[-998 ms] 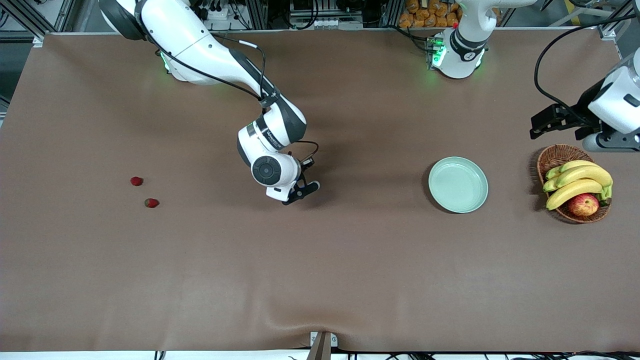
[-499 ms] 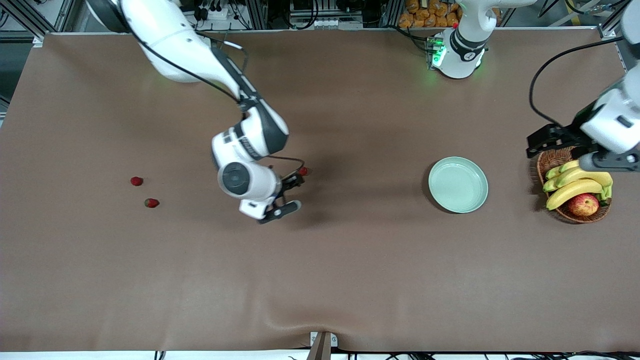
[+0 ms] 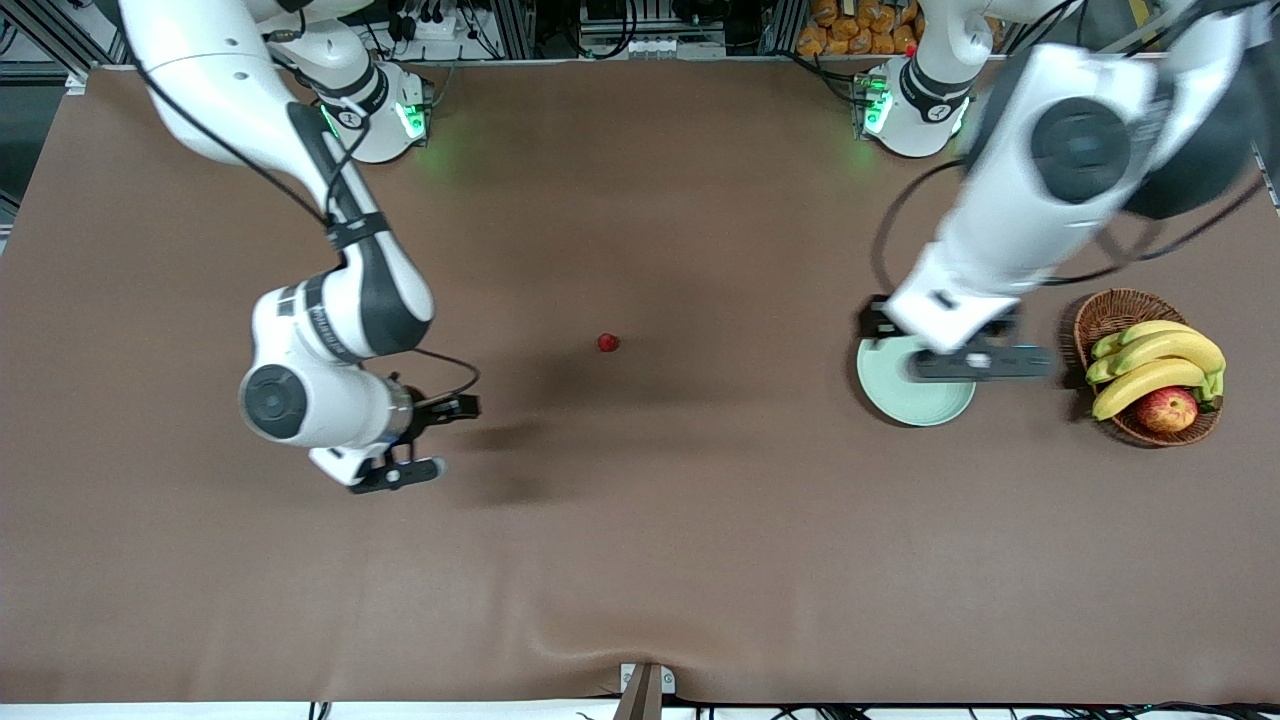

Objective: Collect all strawberries into plate
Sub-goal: 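Set the strawberry mid-table with the right gripper while the left gripper approaches, then grasp the strawberry with the left gripper while the right gripper grasps another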

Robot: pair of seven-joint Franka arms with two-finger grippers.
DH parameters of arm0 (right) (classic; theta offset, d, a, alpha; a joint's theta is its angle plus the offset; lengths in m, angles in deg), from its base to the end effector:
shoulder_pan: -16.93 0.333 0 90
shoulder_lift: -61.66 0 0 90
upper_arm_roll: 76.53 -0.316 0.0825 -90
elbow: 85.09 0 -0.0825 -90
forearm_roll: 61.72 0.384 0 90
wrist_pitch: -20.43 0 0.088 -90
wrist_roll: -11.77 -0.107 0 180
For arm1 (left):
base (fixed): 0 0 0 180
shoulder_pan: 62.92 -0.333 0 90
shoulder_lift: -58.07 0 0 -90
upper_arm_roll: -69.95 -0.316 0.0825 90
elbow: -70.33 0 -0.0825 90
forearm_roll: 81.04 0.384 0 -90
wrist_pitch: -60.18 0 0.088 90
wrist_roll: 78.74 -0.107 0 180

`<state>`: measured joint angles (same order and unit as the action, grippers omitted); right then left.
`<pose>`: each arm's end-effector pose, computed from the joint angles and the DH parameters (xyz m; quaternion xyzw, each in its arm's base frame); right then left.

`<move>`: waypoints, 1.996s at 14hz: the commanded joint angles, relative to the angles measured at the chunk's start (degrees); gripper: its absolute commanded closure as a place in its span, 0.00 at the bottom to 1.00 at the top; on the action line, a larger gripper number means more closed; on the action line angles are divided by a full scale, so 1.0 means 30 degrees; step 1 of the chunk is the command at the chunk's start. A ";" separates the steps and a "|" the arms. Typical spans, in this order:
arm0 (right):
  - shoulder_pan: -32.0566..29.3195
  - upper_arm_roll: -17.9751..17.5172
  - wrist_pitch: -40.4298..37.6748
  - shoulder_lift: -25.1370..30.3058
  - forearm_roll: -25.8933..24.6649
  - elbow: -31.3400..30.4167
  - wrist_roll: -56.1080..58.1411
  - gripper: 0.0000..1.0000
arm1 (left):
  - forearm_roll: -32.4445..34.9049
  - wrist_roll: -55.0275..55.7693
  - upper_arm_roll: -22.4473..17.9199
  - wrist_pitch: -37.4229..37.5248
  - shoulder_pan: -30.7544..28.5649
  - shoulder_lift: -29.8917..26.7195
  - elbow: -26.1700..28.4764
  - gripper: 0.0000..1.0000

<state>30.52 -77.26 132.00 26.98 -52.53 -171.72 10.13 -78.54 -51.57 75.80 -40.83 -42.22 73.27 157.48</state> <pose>0.6640 0.1792 0.2973 -0.9908 -0.0734 0.0943 0.0629 0.5777 -0.2766 0.5065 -0.9999 -0.0026 0.0062 0.0121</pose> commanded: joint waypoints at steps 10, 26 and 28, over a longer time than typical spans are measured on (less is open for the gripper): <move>-0.5494 -0.0196 0.0744 0.0250 -0.3792 -0.2965 0.3327 0.00 | -0.1104 0.8084 -0.0427 -0.8748 0.8096 0.8816 -0.2976 0.00; -0.6932 -0.0196 0.3971 -0.0483 -0.3853 -0.5164 0.8457 0.02 | 0.0162 0.6853 -0.0398 -1.0421 0.9653 1.1984 -0.2888 0.00; -0.6932 -0.0196 0.3970 -0.0512 -0.3853 -0.5194 0.8458 0.14 | 0.0162 0.6970 -0.0398 -1.0682 0.9772 1.2043 -0.2917 0.00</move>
<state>10.89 -76.89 143.33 24.92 -62.93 -186.14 34.53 -79.13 -31.47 74.97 -71.99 -13.71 108.19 150.52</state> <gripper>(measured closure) 0.048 0.000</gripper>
